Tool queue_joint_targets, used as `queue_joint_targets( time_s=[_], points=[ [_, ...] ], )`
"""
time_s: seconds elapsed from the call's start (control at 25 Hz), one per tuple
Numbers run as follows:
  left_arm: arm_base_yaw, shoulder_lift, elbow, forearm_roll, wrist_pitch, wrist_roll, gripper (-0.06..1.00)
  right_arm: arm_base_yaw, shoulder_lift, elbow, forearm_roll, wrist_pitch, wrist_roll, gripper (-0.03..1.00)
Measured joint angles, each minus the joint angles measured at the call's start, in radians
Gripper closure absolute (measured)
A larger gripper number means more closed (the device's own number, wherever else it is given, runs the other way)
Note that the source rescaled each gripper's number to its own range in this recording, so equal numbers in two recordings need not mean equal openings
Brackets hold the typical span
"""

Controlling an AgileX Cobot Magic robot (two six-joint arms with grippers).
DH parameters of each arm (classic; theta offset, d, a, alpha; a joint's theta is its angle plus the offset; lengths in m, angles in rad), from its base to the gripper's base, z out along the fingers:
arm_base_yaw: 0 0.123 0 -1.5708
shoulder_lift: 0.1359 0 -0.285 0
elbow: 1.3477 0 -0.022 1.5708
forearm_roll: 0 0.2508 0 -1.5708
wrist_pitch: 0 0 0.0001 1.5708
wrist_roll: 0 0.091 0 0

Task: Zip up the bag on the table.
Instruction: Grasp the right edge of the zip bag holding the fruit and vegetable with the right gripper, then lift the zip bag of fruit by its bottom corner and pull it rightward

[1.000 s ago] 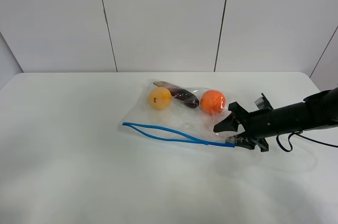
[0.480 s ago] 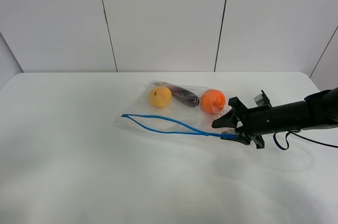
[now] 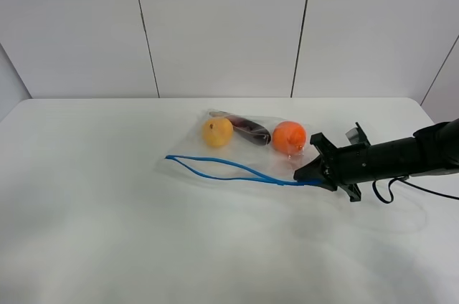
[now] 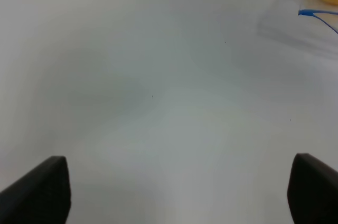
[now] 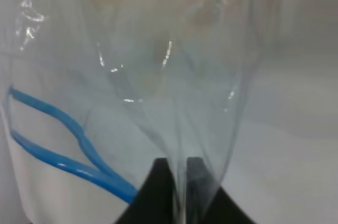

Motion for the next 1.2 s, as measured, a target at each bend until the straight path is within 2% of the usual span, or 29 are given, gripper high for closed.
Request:
queue_joint_targets(
  time_s=[0.12, 0.36, 0.6, 0.88, 1.2],
  points=[
    [0.0, 0.0, 0.0, 0.0, 0.0, 0.001, -0.05, 0.0, 0.0, 0.0, -0.002, -0.002, 0.0, 0.97],
    [0.0, 0.0, 0.0, 0.0, 0.0, 0.001, -0.05, 0.0, 0.0, 0.0, -0.006, -0.004, -0.008, 0.97],
    [0.0, 0.0, 0.0, 0.0, 0.0, 0.001, -0.05, 0.0, -0.002, 0.0, -0.008, 0.049, -0.028, 0.97],
    [0.0, 0.0, 0.0, 0.0, 0.0, 0.001, -0.05, 0.0, -0.044, 0.0, -0.009, 0.056, -0.045, 0.97],
    [0.0, 0.0, 0.0, 0.0, 0.0, 0.001, -0.05, 0.0, -0.047, 0.0, 0.064, 0.1, -0.089, 0.97]
  ],
)
